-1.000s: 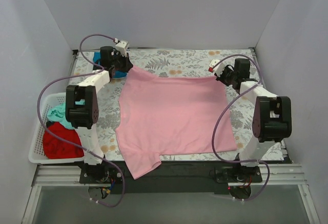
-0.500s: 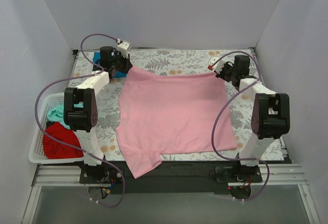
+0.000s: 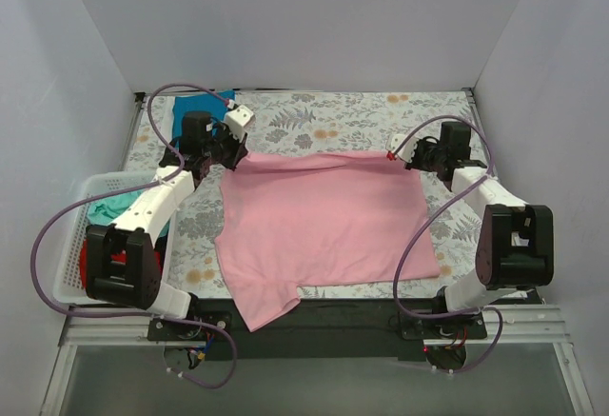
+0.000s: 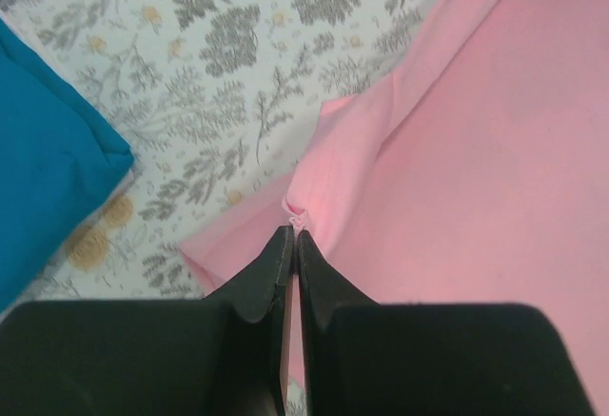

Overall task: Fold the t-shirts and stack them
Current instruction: Fold the tshirt

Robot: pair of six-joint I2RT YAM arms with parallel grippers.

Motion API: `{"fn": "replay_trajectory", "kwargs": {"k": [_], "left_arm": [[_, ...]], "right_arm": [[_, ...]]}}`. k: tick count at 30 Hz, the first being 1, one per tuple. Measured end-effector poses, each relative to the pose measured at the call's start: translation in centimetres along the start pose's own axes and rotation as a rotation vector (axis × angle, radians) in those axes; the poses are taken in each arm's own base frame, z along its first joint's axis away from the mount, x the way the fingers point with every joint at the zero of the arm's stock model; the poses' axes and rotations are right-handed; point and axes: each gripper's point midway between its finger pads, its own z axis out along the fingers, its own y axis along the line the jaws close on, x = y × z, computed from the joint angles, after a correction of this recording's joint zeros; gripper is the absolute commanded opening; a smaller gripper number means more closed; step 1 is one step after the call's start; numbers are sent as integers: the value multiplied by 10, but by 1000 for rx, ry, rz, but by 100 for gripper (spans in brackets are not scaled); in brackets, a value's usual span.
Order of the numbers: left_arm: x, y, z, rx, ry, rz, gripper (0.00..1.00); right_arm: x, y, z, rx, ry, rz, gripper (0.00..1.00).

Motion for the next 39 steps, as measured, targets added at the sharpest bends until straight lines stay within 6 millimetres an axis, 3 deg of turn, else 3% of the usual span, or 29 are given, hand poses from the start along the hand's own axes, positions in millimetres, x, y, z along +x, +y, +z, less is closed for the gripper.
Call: {"fn": "replay_trajectory", "kwargs": {"k": [10,14,20,23,32,39], "left_arm": [[94,-46,-35,85,255,-25,0],[132,-59,-36,105,362,-49,0],[164,-58,-26,97,472,-74,0],[163,-55,-26,86,479,-72,0],[125,-35,-22,46,408,-7,0],[129,-39,-30,74,423,43,0]], "right_arm": [[27,74,-13,-159,48,-137,1],[30,80,-11,-177,51,-147,1],[34,87,-11,-198,59,-162,1],[36,93,-12,-213,62,-159,1],[34,95,-18,-230,64,-165,1],[37,96,-21,-234,84,-189,1]]}}
